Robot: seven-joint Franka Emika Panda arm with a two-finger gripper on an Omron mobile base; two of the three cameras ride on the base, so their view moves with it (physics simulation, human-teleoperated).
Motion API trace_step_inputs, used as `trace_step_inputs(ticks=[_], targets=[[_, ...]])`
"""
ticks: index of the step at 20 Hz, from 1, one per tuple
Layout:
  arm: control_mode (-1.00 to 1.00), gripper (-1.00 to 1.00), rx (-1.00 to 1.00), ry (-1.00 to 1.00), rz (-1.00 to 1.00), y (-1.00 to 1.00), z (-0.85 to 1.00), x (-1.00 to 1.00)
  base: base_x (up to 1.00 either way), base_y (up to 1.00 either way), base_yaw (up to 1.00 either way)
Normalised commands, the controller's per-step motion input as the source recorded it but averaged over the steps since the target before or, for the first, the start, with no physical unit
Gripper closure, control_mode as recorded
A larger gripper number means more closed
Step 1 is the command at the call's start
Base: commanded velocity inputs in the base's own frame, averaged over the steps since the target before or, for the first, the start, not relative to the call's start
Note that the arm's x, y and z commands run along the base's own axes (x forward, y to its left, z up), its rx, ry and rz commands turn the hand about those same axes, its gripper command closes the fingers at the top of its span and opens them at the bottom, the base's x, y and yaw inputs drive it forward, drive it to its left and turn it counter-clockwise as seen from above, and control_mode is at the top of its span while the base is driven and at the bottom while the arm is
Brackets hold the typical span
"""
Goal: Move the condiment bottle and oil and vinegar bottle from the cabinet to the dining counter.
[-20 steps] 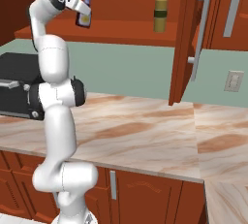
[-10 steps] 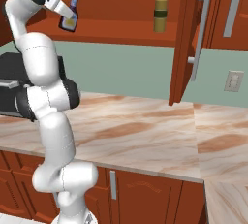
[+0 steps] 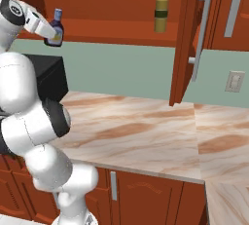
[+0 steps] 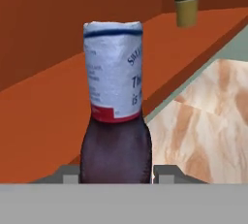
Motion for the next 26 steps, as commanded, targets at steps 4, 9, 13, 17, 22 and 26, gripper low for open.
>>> trace_step_inputs(ticks=[4, 9, 13, 17, 22, 26], targets=[[-1.0, 1.0, 0.04, -0.12, 0.1, -0.17, -0.19, -0.85, 0.0, 0.0, 0.0], [-1.0, 1.0, 0.04, 0.0, 0.1, -0.16, -0.02, -0.77, 0.0, 0.0, 0.0], [-1.0, 1.0, 0.0, 0.0, 0.08, -0.08, 0.03, -0.8, 0.0, 0.0, 0.0], [-1.0, 1.0, -0.03, 0.0, 0.11, -0.05, -0.02, -0.84, 0.0, 0.0, 0.0], [-1.0, 1.0, -0.1, 0.01, 0.05, -0.04, -0.14, -0.69, 0.0, 0.0, 0.0], [-1.0, 1.0, -0.2, 0.04, 0.01, 0.0, -0.18, -0.54, 0.0, 0.0, 0.0]])
